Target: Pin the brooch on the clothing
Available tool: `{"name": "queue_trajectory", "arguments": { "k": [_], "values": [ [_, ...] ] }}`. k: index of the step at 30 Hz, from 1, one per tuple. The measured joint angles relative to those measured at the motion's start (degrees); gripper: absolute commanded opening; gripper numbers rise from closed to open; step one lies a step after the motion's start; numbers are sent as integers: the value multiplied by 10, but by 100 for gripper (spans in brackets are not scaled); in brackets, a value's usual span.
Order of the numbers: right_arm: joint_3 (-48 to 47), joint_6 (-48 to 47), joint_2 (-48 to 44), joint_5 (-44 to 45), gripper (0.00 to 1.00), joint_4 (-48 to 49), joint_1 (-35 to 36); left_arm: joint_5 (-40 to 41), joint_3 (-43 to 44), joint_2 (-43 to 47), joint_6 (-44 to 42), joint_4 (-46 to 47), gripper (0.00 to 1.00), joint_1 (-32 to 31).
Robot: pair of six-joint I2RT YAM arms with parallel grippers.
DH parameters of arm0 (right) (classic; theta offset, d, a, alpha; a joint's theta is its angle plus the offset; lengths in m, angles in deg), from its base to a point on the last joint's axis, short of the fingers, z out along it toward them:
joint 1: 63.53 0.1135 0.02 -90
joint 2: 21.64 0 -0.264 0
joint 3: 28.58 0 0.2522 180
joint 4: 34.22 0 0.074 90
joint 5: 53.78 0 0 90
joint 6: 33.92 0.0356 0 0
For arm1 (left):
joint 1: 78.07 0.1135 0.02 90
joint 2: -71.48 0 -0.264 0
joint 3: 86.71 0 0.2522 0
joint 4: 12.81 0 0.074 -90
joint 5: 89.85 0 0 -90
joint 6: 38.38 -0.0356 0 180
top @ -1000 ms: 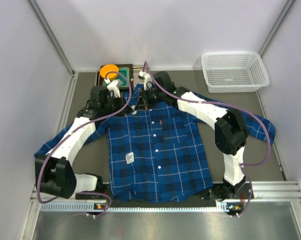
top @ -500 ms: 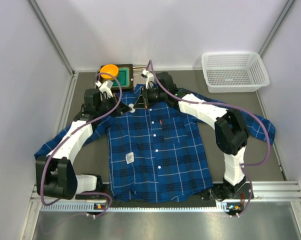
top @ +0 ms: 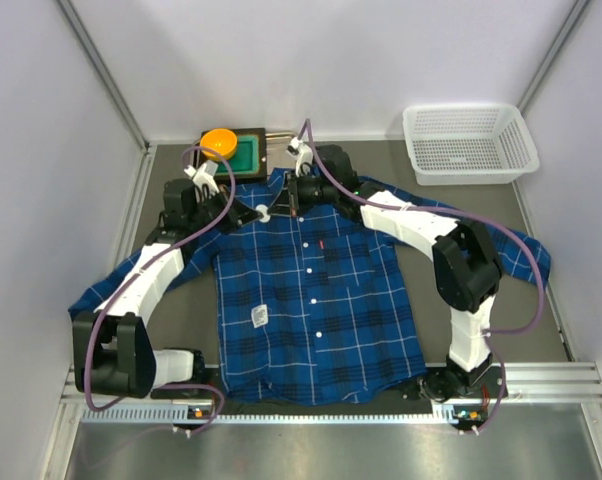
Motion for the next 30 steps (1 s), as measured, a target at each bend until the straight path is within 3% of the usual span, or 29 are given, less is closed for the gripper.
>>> {"name": "queue_trajectory", "arguments": {
  "k": [11,17,20,24,30],
  "values": [
    [-13,-1,2,-9,0,-3,0,-4,7,0,-52,1,0,-4],
    [-40,-1,13,-19,35,-10,0,4,22,0,-93,-17,0,-11],
    [-50,-3,14,-22,47,-12,0,9,23,0,-109,-31,0,-13],
    [-68,-10,14,-24,52,-14,-1,20,26,-4,-132,-54,0,-14],
    [-84,-26,14,-14,51,-23,-9,70,42,-20,-180,-103,0,-14]
  ]
}}
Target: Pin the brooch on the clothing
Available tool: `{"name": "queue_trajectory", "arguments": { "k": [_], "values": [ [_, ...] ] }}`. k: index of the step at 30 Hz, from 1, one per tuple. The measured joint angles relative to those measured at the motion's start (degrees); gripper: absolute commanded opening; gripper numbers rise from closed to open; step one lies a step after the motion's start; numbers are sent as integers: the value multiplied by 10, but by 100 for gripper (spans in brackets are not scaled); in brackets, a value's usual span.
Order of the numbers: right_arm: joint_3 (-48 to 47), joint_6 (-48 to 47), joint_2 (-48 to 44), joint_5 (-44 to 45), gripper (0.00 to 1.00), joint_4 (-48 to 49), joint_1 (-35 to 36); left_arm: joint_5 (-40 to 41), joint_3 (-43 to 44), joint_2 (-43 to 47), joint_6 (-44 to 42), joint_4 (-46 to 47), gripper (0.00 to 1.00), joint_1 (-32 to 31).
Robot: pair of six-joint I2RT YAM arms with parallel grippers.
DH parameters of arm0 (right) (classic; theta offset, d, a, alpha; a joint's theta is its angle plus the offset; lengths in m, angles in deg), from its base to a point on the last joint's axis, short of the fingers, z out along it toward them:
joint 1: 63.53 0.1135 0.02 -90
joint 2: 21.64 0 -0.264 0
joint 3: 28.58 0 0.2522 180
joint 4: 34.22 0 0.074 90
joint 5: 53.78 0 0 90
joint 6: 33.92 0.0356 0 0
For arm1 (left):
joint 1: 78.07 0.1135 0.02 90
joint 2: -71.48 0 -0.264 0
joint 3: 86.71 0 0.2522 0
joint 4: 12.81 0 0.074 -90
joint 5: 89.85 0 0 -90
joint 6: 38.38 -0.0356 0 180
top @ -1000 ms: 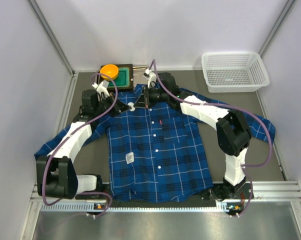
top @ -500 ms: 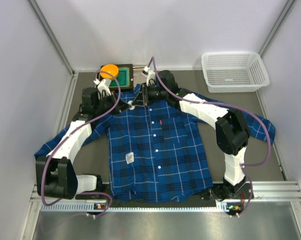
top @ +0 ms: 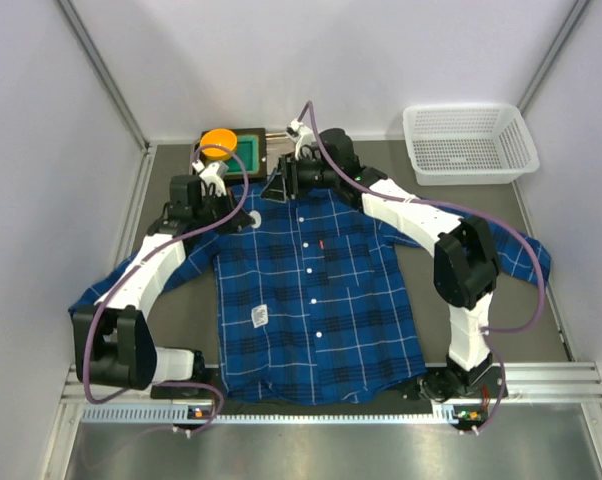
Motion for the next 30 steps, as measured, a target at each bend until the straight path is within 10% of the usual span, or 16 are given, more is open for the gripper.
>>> {"name": "queue_trajectory", "arguments": {
  "k": [30],
  "values": [
    [69,30,42,100,44,-107,-68,486,187,-258,-264,-163,0,-163]
  ]
}}
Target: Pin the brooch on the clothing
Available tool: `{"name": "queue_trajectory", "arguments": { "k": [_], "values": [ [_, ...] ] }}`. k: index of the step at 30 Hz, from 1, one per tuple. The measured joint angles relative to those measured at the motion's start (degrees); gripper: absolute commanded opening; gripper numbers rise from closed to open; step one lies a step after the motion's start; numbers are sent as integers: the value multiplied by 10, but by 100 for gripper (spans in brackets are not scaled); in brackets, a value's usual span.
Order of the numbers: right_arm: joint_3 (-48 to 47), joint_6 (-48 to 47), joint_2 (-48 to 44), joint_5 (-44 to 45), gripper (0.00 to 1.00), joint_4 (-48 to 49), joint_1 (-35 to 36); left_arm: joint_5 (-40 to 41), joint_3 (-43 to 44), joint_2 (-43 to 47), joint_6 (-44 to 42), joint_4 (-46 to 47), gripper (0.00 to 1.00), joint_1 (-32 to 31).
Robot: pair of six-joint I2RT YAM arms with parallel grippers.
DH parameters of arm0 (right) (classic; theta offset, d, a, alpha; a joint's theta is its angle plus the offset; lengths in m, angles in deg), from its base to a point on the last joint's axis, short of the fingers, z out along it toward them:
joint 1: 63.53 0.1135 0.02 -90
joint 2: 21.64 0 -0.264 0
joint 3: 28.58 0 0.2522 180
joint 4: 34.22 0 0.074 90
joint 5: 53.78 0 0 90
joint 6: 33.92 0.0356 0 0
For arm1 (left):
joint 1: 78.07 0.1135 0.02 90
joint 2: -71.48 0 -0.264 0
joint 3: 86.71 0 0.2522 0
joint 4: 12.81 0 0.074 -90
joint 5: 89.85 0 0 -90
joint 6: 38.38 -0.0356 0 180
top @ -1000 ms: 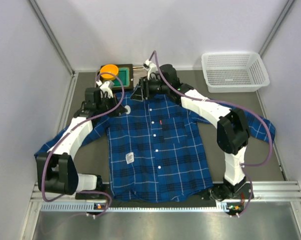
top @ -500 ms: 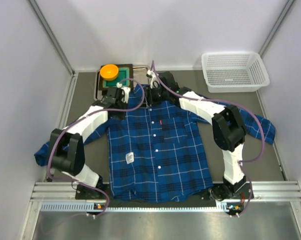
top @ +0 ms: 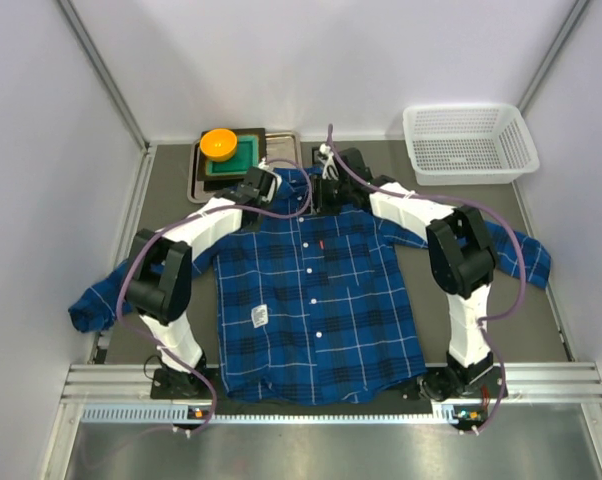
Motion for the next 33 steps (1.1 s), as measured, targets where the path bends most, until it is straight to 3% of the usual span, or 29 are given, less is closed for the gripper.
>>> {"name": "queue_trajectory", "arguments": {
  "k": [12,33],
  "values": [
    [55,57,1,21,36,2,-22,93,28,-65,-24,-13,0,-46],
    [138,144,-7,40,32,23,-61,186,75,-155,-31,-26,0,-80]
  ]
}}
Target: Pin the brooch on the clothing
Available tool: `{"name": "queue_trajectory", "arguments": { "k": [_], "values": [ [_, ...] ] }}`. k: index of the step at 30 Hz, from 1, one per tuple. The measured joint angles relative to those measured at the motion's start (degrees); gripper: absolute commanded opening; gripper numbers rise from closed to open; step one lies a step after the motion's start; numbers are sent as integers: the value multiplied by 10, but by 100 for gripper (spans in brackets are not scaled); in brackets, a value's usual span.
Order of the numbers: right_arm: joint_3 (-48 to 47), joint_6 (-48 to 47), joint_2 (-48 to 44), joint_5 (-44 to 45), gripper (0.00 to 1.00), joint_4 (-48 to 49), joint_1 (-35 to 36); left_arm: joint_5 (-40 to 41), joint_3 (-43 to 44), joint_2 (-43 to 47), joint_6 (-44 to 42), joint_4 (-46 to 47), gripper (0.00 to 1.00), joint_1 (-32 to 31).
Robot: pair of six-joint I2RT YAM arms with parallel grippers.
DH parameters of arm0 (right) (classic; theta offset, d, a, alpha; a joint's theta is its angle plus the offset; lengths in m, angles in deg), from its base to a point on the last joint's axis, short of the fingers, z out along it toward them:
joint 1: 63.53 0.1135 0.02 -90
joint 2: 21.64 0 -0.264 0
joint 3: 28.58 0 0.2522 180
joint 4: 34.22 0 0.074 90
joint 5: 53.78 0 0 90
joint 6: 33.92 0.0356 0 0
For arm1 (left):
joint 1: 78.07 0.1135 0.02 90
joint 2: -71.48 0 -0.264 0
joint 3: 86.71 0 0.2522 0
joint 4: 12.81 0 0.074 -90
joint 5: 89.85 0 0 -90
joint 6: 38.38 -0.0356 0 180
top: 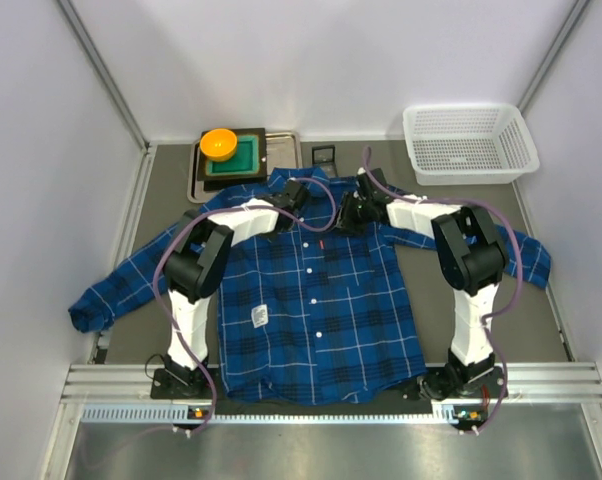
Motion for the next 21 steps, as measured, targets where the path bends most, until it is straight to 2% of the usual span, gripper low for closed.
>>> {"name": "queue_trajectory", "arguments": {
  "k": [10,21],
  "values": [
    [11,33,-7,1,29,0,-17,47,12,-26,-5,0,0,-23],
    [22,33,-7,1,27,-2,-17,-12,60,-26,29,-35,0,-24]
  ]
}}
